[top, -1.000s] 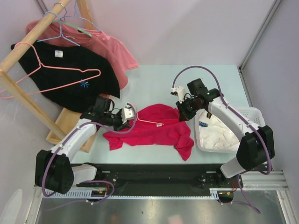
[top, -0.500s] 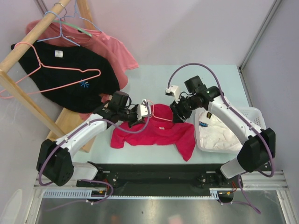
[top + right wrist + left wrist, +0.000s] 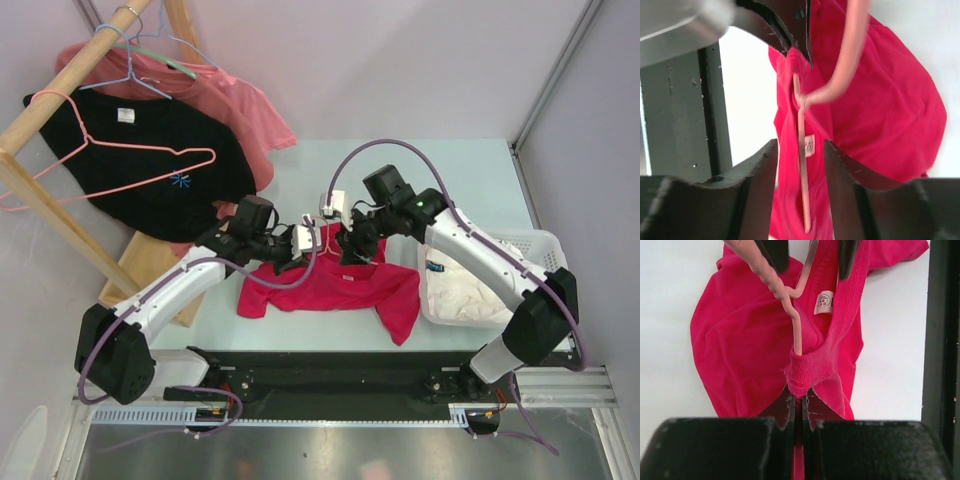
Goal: Place the t-shirt on the hanger
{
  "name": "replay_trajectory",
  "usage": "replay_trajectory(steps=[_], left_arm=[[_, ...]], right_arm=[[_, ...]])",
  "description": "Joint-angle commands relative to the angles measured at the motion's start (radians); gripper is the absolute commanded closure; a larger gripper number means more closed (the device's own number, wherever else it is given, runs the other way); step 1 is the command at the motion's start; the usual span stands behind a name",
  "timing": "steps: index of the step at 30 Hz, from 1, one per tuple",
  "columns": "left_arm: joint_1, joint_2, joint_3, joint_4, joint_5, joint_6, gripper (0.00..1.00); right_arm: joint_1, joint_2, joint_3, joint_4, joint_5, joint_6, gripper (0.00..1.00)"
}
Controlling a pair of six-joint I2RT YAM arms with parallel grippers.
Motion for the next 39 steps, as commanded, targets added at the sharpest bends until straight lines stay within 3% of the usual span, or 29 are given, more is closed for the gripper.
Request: replay_trajectory(steps=[1, 5, 6, 7, 11, 18, 22, 25, 26, 27, 31, 33, 36, 39], left_arm=[[0.002, -0.066, 0.007, -0.001, 0.058, 0.015, 0.98], [0.017, -0.108, -0.030, -0.009, 0.075, 0.007, 0.97], [0.034, -0.111, -0.035, -0.012, 0.082, 0.003, 0.96], [0.043, -0.114, -0.036, -0.020, 0.090, 0.004, 0.95], [0.129, -0.126, -0.042, -0.064, 0.117, 0.018, 0.88], [0.342, -0.106, -0.018, -0.246, 0.148, 0.183, 0.77], [0.369, -0.120, 0.011, -0.264, 0.176, 0.184, 0.68], [0.372, -0.192, 0.053, -0.166, 0.230, -0.032, 0.62], [0.372, -0.216, 0.057, -0.061, 0.236, -0.209, 0.58], [0.372, -0.241, 0.062, -0.009, 0.240, -0.291, 0.50], [0.372, -0.420, 0.027, 0.218, 0.216, -0.678, 0.39], [0.372, -0.474, 0.014, 0.243, 0.185, -0.756, 0.27], [0.372, -0.540, 0.002, 0.264, 0.155, -0.862, 0.21], [0.370, -0.572, -0.045, 0.304, 0.168, -0.976, 0.22]], right_arm=[[0.014, 0.042, 0.030, 0.055, -0.037, -0.021, 0.62], [0.018, 0.059, 0.037, 0.055, -0.045, -0.016, 0.80], [0.018, 0.062, 0.040, 0.043, -0.043, -0.021, 0.93], [0.016, 0.061, 0.042, 0.038, -0.040, -0.021, 1.00], [-0.022, 0.016, 0.027, 0.045, -0.069, -0.001, 1.00], [-0.094, -0.058, 0.013, 0.044, -0.089, 0.023, 1.00], [-0.098, -0.078, 0.011, 0.052, -0.100, 0.051, 1.00], [-0.096, -0.081, 0.040, 0.061, -0.111, 0.102, 1.00], [-0.096, -0.081, 0.051, 0.055, -0.114, 0.135, 1.00], [-0.094, -0.082, 0.062, 0.053, -0.115, 0.152, 1.00], [-0.052, -0.097, 0.115, 0.052, -0.088, 0.230, 1.00], [-0.026, -0.108, 0.128, 0.058, -0.051, 0.261, 1.00], [-0.002, -0.107, 0.126, 0.099, 0.042, 0.354, 1.00], [-0.004, -0.073, 0.154, 0.144, 0.137, 0.503, 1.00]])
